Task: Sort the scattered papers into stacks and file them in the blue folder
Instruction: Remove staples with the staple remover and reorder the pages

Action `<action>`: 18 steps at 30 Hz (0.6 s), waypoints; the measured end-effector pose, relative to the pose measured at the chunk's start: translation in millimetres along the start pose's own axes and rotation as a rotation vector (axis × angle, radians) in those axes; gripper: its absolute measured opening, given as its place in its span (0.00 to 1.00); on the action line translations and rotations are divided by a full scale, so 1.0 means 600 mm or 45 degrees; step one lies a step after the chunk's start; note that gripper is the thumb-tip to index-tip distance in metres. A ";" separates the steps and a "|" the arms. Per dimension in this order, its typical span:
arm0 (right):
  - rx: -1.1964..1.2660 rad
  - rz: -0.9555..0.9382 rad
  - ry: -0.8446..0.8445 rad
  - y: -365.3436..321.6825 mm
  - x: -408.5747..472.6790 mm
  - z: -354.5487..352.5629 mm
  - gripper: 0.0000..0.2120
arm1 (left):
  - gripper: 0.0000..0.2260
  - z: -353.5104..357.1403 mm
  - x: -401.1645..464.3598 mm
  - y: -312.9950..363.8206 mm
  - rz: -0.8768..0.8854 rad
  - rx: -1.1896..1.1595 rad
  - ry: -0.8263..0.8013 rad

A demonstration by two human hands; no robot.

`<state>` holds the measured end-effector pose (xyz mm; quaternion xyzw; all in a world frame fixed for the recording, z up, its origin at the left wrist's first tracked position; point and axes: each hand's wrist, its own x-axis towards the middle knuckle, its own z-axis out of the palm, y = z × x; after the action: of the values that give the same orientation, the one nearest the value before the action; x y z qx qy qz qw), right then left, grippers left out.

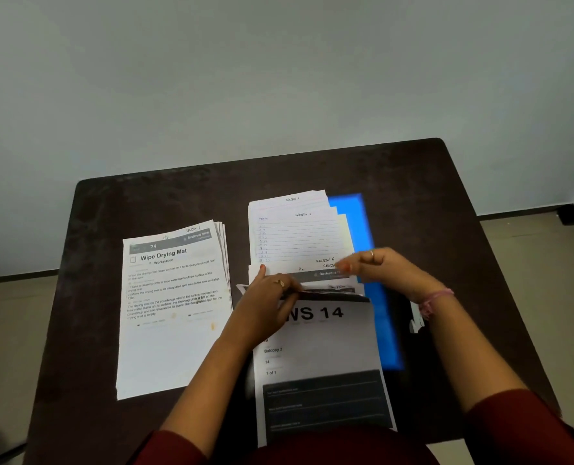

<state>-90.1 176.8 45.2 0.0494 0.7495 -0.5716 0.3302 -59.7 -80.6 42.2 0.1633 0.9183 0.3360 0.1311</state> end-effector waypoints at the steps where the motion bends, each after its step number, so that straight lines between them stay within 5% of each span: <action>1: -0.067 0.024 0.145 0.007 0.015 0.001 0.08 | 0.07 0.001 -0.001 0.001 0.004 0.001 0.008; 5: -0.647 0.055 0.221 0.025 0.055 0.001 0.18 | 0.09 0.001 -0.009 0.005 -0.071 -0.097 0.040; 10: -0.720 -0.034 0.253 0.015 0.061 0.009 0.11 | 0.07 0.009 -0.010 -0.012 0.071 -0.042 0.007; 16: -0.185 0.031 -0.318 -0.022 -0.001 -0.010 0.05 | 0.06 0.016 -0.008 -0.017 0.084 -0.007 0.006; 18: -0.020 -0.014 -0.228 -0.017 -0.001 -0.010 0.06 | 0.07 0.010 -0.003 -0.013 0.009 -0.021 -0.051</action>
<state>-97.1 179.1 54.8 -0.0083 0.7217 -0.5697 0.3931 -57.6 -83.3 33.0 0.1722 0.9122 0.3405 0.1497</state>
